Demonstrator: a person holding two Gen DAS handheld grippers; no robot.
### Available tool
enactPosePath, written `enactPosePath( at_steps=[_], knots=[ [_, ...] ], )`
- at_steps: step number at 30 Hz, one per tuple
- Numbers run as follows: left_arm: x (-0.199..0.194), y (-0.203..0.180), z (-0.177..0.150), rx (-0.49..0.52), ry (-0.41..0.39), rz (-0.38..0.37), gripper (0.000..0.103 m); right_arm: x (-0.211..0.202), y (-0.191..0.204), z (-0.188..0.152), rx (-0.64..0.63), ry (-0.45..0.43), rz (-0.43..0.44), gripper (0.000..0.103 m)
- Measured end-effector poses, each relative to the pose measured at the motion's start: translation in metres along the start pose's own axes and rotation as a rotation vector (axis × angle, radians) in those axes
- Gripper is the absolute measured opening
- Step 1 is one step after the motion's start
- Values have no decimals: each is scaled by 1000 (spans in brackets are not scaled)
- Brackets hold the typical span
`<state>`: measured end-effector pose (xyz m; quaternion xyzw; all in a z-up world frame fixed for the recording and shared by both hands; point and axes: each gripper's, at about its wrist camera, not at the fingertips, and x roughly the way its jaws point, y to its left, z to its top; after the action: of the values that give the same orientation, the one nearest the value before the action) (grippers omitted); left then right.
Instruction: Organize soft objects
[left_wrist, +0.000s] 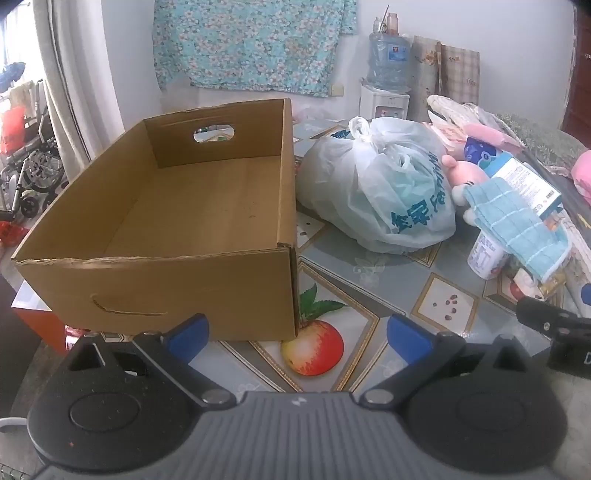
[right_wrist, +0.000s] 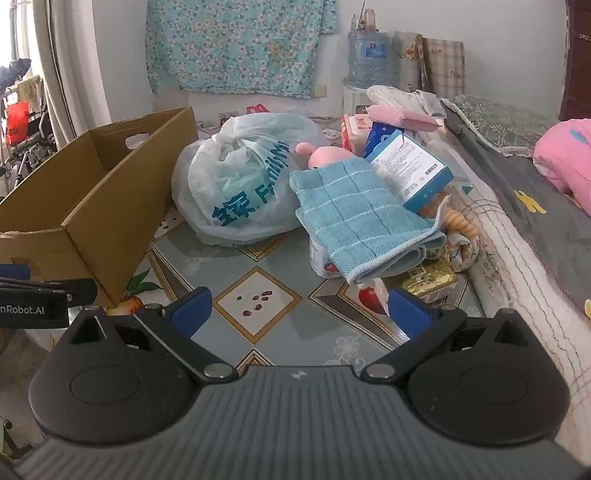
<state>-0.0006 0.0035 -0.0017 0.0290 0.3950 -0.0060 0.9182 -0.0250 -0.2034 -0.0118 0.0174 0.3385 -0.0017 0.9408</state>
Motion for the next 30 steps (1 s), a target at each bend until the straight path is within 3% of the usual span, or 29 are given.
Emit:
enactPosePath(
  at_steps=[30],
  knots=[
    [4,2,-1,-2,8,19,103,-3,-1,4,-10,0,-18,102]
  ],
)
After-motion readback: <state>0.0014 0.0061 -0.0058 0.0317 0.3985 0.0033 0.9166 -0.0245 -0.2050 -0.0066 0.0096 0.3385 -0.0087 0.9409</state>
